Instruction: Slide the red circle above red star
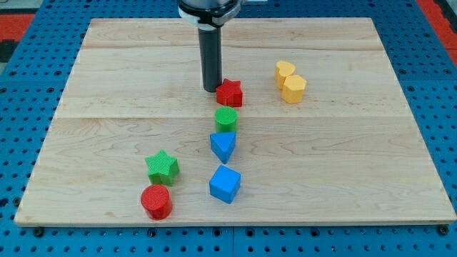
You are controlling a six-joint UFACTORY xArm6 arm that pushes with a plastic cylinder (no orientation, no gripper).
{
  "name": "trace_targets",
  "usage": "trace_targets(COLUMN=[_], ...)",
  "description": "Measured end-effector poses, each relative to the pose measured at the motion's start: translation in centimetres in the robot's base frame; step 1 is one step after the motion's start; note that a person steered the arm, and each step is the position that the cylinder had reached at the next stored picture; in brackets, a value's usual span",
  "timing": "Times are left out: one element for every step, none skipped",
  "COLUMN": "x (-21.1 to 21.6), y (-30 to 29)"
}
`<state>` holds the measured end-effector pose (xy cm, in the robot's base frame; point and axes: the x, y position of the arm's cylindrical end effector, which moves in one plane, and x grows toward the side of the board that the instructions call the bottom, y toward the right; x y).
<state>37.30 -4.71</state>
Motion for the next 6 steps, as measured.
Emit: trace_targets(x=[6.3,19.7,24.4,24.5,24.6,24.5], y=[-8.3,-11.4,-12.1,-11.9,-11.4,-8.4])
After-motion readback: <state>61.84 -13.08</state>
